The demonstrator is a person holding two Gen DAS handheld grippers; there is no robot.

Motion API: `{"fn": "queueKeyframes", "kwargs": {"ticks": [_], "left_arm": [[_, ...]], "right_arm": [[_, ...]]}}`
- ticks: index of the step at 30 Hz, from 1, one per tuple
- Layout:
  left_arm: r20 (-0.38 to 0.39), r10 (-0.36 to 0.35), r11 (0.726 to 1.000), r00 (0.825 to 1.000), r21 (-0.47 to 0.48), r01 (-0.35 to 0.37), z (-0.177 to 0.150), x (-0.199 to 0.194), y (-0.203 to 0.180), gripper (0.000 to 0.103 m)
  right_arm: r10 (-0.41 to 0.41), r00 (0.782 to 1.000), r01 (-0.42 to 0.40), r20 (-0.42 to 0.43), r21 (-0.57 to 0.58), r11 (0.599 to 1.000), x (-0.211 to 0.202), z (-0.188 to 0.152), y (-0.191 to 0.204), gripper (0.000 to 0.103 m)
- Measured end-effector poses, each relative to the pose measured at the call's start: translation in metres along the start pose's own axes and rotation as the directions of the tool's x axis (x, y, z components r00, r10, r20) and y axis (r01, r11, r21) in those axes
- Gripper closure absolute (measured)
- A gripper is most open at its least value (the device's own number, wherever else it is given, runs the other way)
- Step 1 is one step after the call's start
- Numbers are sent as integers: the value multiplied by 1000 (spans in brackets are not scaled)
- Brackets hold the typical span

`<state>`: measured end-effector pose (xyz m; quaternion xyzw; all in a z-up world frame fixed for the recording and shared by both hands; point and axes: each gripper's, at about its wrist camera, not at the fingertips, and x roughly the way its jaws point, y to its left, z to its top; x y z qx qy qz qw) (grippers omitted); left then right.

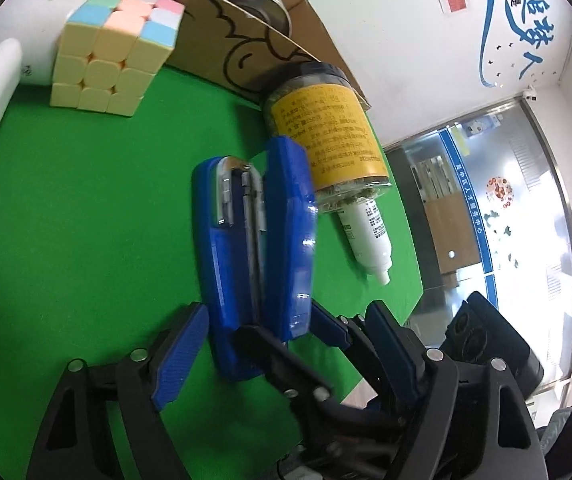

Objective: Organize rigid objects

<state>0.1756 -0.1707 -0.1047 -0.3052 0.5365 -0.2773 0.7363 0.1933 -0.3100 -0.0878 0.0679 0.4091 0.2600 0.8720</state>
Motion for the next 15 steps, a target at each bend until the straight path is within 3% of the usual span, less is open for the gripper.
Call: {"fn": "queueKeyframes", "kwargs": {"ticks": [4, 8, 15], "left_arm": [[-6, 35, 999, 999, 6, -35, -1, 3, -2, 35], [-5, 105, 994, 994, 43, -105, -4, 0, -3, 55], [9, 111, 993, 994, 41, -111, -10, -9, 2, 56]], "right_arm": [[98, 995, -95, -19, 96, 991, -7, -1, -14, 56], [173, 984, -166, -36, 132, 977, -7, -3, -12, 57], [159, 986, -155, -54, 81, 985, -7, -13, 15, 58]]}}
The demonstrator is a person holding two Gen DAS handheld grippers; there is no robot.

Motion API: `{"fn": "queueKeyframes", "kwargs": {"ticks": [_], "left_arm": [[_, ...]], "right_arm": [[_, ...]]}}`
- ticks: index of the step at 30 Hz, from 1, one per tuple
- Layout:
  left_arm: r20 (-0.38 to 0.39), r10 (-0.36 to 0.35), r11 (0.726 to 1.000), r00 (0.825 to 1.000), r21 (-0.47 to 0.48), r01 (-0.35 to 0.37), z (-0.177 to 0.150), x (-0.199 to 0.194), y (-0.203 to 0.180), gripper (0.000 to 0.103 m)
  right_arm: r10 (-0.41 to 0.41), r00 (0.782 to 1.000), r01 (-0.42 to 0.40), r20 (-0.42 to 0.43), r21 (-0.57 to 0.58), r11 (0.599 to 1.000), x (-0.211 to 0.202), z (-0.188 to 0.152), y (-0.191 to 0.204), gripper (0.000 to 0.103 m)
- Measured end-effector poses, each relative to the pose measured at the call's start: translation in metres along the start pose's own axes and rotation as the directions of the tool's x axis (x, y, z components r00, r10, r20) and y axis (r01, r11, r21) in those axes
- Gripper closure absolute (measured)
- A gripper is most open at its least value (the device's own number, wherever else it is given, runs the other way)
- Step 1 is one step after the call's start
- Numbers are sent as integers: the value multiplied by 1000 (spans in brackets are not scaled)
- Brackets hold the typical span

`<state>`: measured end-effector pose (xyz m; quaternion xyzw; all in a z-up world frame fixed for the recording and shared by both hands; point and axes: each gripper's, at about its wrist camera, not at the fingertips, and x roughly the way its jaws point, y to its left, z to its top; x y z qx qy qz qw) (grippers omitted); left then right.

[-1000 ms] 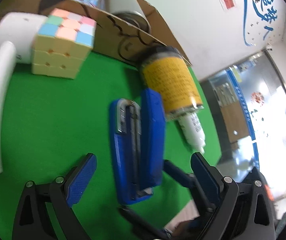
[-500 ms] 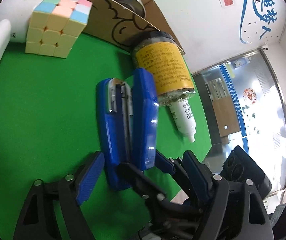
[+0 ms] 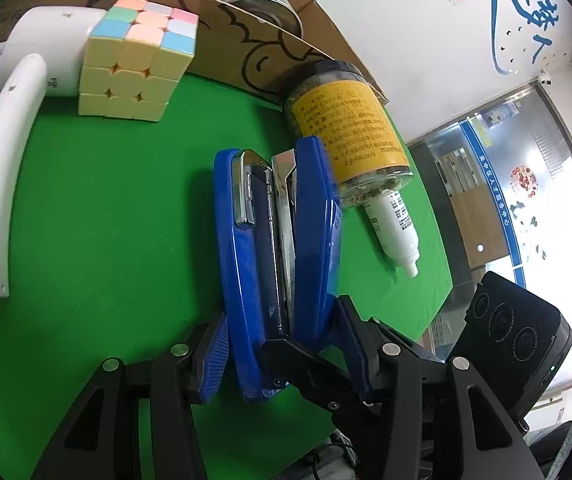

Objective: Organize rigid objects

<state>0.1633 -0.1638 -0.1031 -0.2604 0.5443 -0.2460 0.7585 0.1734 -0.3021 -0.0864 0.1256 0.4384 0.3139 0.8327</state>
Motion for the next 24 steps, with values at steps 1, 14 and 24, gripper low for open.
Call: {"fn": "queueKeyframes", "kwargs": {"ticks": [1, 14, 24], "left_arm": [[1, -3, 1000, 1000, -5, 3, -1, -1, 1, 56], [45, -38, 999, 998, -26, 39, -2, -22, 12, 63], [42, -50, 998, 998, -43, 52, -3, -22, 15, 61]], "right_arm": [[5, 1000, -5, -6, 0, 1000, 1, 0, 0, 58], [2, 1000, -3, -14, -52, 999, 0, 6, 10, 72], [-39, 999, 37, -17, -111, 993, 0, 6, 18, 72]]}}
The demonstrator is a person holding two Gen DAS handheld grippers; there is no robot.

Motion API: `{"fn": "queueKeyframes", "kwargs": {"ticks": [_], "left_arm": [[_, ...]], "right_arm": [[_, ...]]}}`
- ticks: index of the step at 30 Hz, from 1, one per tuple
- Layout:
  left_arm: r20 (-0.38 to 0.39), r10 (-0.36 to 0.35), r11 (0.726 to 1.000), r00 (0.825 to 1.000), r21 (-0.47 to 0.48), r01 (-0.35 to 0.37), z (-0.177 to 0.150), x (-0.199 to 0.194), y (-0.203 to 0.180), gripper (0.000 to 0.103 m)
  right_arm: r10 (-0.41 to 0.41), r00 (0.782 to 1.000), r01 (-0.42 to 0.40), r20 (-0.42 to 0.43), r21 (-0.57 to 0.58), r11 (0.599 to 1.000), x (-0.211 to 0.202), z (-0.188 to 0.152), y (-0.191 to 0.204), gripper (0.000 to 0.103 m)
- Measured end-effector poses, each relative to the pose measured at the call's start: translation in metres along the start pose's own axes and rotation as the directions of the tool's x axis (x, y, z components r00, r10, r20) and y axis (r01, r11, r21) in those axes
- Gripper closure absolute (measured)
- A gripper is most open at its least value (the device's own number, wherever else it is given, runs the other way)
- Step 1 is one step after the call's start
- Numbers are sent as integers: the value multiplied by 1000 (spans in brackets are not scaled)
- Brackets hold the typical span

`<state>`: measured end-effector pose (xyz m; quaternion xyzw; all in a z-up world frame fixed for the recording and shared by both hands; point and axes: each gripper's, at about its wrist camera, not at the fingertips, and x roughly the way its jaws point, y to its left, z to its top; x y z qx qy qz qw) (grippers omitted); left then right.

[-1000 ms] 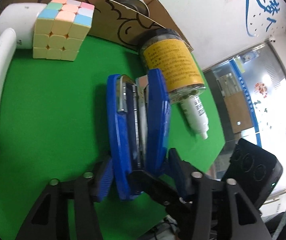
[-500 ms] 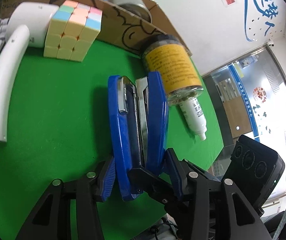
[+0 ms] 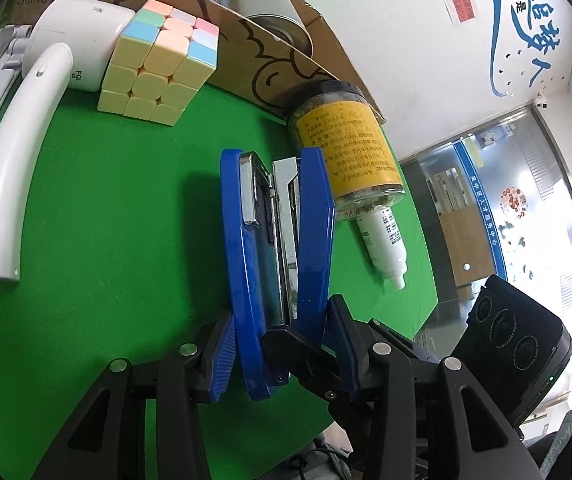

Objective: Organize rigid objects

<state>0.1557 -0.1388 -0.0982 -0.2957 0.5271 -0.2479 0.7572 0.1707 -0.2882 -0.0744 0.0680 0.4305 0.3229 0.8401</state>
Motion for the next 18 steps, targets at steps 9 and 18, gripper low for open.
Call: {"fn": "queueKeyframes", "kwargs": {"ticks": [9, 18], "left_arm": [[219, 138, 988, 966, 40, -150, 9, -47, -7, 4], [131, -4, 993, 991, 117, -11, 69, -33, -42, 3]], "right_arm": [[15, 996, -4, 87, -122, 992, -15, 8, 10, 18], [-142, 963, 137, 231, 38, 990, -58, 76, -59, 18]]}}
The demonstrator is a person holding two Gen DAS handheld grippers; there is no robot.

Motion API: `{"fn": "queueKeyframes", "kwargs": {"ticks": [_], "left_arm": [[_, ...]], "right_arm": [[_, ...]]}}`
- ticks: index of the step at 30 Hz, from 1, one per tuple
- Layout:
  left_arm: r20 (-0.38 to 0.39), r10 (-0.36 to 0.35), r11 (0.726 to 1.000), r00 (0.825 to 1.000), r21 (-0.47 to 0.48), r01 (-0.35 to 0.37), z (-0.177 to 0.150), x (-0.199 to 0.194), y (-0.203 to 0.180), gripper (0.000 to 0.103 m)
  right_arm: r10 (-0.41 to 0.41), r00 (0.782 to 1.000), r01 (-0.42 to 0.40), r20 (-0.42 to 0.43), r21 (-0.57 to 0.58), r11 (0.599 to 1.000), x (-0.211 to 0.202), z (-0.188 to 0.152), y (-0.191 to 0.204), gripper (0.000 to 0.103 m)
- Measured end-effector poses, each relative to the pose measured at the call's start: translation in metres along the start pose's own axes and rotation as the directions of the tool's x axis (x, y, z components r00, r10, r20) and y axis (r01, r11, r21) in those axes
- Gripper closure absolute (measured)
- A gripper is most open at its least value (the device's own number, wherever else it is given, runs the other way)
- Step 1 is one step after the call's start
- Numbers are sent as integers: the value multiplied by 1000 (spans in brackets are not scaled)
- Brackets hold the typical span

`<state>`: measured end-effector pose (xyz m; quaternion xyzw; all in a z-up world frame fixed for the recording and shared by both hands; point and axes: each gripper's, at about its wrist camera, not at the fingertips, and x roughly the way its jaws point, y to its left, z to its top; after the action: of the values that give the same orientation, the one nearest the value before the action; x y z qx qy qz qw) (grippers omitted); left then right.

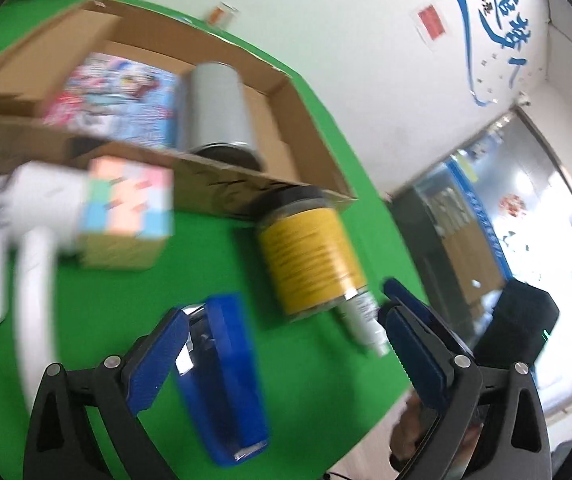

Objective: Organize rigid objects
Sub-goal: 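Open the right tool and move it to the yellow jar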

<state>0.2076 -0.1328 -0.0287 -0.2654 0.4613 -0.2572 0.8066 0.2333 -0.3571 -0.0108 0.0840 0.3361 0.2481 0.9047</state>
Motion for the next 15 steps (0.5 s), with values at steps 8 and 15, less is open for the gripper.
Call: {"fn": "queueKeyframes", "kwargs": {"ticks": [8, 15], "left_arm": [[-136, -7, 1000, 991, -9, 6, 46, 58, -16, 3], [-196, 39, 998, 980, -33, -47, 58, 81, -7, 8]], "right_arm": [[21, 963, 30, -270, 181, 983, 50, 22, -43, 24], [215, 940, -162, -264, 208, 965, 45, 15, -17, 28]]}}
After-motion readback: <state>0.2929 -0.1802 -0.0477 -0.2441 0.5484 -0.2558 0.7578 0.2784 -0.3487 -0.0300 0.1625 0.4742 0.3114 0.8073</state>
